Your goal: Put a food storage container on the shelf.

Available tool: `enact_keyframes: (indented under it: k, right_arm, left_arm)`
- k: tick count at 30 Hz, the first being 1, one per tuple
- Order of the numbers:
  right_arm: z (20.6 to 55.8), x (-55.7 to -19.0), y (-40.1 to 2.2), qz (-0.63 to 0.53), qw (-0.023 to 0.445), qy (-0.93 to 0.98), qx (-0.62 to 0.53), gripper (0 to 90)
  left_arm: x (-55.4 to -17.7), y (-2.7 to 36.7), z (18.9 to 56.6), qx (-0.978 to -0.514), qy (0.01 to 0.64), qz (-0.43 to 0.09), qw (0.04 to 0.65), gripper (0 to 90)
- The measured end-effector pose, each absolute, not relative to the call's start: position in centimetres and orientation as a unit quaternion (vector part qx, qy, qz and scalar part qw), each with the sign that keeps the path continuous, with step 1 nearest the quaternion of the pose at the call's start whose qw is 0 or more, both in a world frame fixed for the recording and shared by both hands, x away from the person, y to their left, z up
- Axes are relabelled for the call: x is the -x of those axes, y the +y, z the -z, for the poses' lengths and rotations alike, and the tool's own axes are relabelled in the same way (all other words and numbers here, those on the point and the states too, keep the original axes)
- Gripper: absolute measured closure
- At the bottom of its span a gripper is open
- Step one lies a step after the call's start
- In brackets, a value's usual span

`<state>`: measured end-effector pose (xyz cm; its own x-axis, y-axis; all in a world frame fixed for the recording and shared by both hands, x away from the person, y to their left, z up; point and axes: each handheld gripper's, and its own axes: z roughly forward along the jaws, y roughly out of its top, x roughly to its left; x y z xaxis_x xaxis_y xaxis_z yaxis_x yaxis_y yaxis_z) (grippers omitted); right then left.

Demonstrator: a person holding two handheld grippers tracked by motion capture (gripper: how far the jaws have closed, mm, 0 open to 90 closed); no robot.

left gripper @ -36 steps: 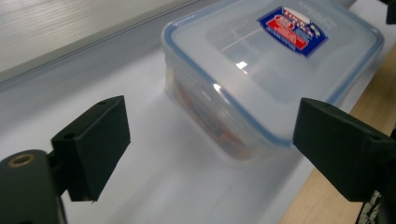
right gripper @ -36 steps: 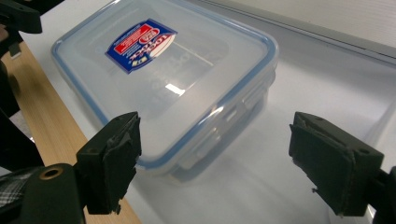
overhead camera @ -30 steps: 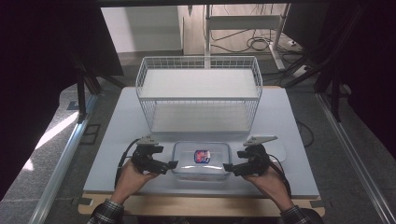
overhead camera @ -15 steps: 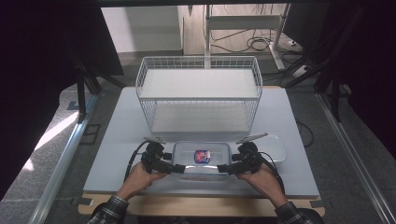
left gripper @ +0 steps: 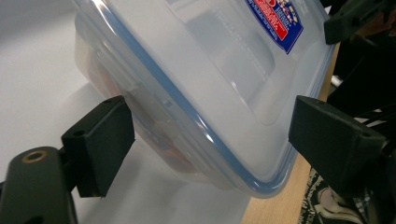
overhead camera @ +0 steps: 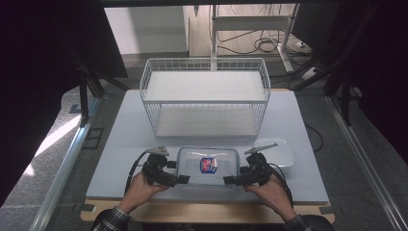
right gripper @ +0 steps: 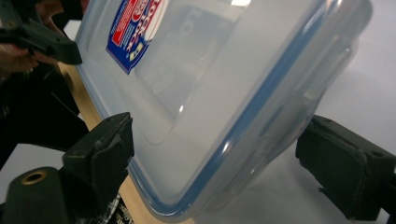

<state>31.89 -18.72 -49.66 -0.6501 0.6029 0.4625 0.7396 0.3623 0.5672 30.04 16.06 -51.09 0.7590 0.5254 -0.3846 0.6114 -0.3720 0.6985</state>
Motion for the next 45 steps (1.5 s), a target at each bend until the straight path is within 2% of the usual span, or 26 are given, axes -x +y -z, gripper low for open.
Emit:
enact_keyframes:
  k: [1, 5, 9, 11, 15, 18, 26, 36, 45]
  right_arm:
    - [49.7, -31.9, -18.7, 0.389, 0.088, -0.821, 0.409, 14.9]
    - [48.7, -31.5, -19.2, 0.408, 0.049, -0.82, 0.398, 24.8]
    - [48.4, -31.0, -19.4, 0.41, 0.046, -0.819, 0.399, 30.6]
    - [48.3, -30.7, -19.9, 0.42, 0.053, -0.811, 0.403, 37.2]
    - [48.3, -30.5, -20.6, 0.435, 0.068, -0.797, 0.414, 44.5]
    - [48.3, -30.4, -20.9, 0.443, 0.08, -0.788, 0.419, 48.4]
    - [48.2, -29.6, -21.1, 0.45, 0.076, -0.783, 0.423, 50.6]
    - [48.0, -29.5, -20.5, 0.459, 0.053, -0.777, 0.427, 50.3]
    - [46.0, -29.9, -20.3, 0.485, 0.023, -0.773, 0.408, 50.3]
  left_arm:
    - [-30.0, 16.1, 51.1, -0.827, 0.344, 0.049, 0.443, 15.7]
    - [-29.2, 16.0, 51.0, -0.831, 0.338, 0.033, 0.44, 17.7]
    - [-28.6, 15.9, 50.8, -0.833, 0.337, 0.02, 0.438, 19.2]
    - [-28.3, 16.3, 50.7, -0.824, 0.346, 0.021, 0.449, 25.7]
    - [-28.1, 17.0, 50.7, -0.815, 0.349, 0.034, 0.46, 33.3]
    - [-28.0, 17.8, 50.8, -0.797, 0.365, 0.056, 0.478, 43.0]
    - [-27.8, 17.8, 50.6, -0.784, 0.384, 0.061, 0.485, 48.8]
    - [-28.1, 18.4, 50.2, -0.754, 0.412, 0.058, 0.507, 51.7]
    - [-28.3, 18.5, 48.0, -0.752, 0.405, 0.032, 0.519, 52.2]
